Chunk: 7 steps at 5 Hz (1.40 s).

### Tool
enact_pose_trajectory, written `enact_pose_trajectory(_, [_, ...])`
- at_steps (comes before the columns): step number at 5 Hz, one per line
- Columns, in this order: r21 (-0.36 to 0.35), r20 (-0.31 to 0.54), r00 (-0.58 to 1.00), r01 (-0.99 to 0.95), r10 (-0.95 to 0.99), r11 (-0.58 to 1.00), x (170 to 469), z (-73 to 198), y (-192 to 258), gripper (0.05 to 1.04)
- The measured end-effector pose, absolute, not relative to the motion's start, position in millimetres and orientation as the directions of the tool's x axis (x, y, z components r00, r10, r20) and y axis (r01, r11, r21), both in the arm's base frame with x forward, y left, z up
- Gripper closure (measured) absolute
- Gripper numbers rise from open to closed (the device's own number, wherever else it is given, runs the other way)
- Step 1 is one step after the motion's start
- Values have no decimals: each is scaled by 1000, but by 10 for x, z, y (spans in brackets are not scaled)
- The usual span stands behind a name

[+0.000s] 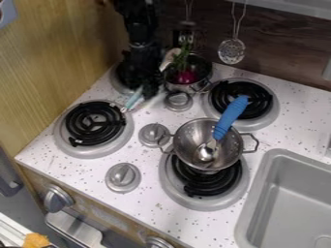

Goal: Move the object blue & whight

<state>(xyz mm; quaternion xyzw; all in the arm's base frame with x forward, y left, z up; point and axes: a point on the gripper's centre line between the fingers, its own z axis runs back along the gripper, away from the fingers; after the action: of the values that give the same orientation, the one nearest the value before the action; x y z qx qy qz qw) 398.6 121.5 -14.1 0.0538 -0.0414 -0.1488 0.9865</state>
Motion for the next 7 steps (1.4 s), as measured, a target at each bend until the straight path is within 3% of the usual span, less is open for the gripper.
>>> enact_pose_trajectory(1, [185, 107, 953, 261, -283, 948, 3982, 140, 1184, 80])
enact_pose_trajectory(3, [240, 103, 962, 222, -253, 945, 3898, 395, 1179, 82])
enact_pose_trajectory(4, [172, 50, 983, 165, -176, 971, 3813, 495, 1090, 82])
enact_pose_trajectory(5, [66, 80, 997, -14, 8, 998, 3737, 561, 1046, 84])
enact_pose_trajectory(6, [8, 111, 974, -199, 197, 980, 3600, 477, 963, 85])
enact_pose_trajectory(7, [1, 212, 946, -250, 244, 968, 3547, 500, 721, 84])
